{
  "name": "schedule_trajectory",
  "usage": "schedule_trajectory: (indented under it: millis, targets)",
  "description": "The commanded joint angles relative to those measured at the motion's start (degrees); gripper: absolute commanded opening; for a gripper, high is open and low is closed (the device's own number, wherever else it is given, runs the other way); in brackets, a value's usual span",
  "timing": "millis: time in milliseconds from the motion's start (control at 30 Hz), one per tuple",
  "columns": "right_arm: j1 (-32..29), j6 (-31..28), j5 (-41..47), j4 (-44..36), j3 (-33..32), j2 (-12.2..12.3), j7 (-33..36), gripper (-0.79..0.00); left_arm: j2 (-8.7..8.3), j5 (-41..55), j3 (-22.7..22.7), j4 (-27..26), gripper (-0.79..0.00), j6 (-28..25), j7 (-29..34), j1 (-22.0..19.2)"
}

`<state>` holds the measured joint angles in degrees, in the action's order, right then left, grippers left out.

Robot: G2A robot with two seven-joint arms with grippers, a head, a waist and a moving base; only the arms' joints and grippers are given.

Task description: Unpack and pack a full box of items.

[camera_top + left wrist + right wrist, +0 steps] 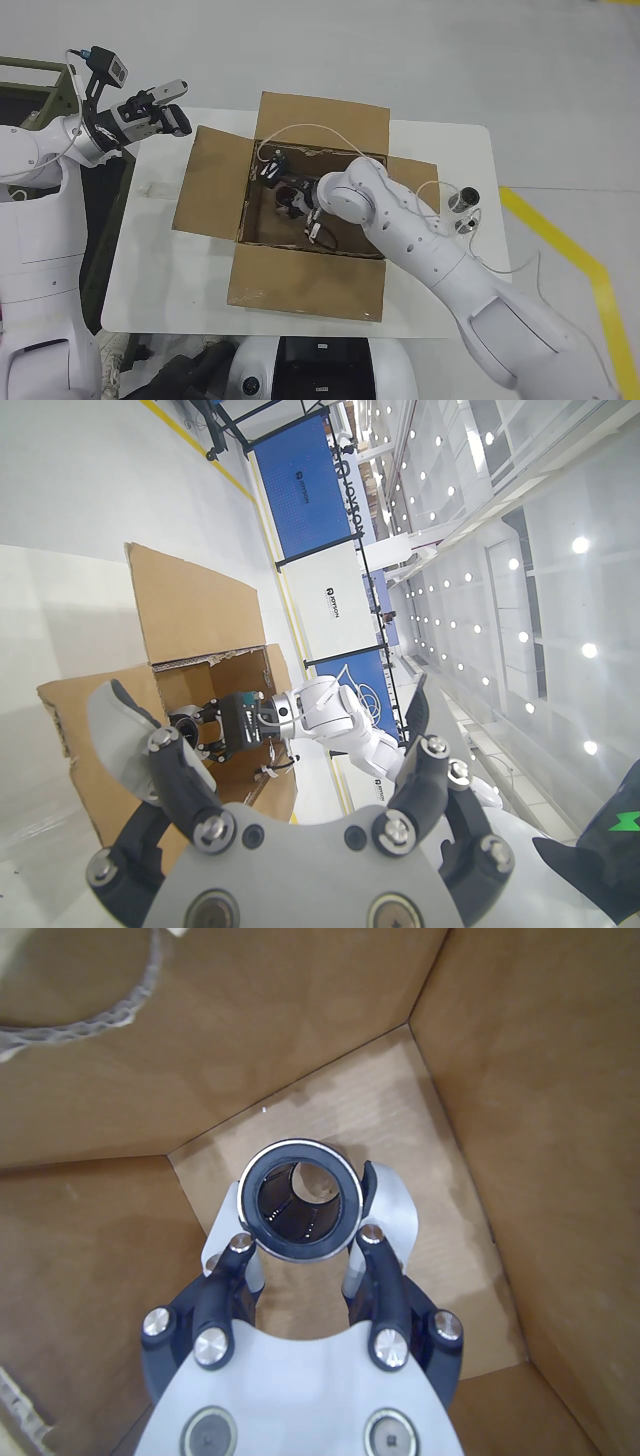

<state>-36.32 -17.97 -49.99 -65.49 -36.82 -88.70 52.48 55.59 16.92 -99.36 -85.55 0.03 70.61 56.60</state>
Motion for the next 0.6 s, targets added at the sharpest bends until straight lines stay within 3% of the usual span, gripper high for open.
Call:
schedule_trajectory:
  millis: [0, 567]
  targets:
    - [-1.35, 0.07, -0.66, -2.81, -1.63, 0.83, 0.65, -0.785, 0.00, 0.00, 0.00, 0.00, 0.000, 0.00, 0.00, 0.00]
    - [-17.16, -3.42, -0.88, -29.61, -18.76, 7.66, 6.61, -0.785, 0.00, 0.00, 0.00, 0.00, 0.000, 0.00, 0.00, 0.00]
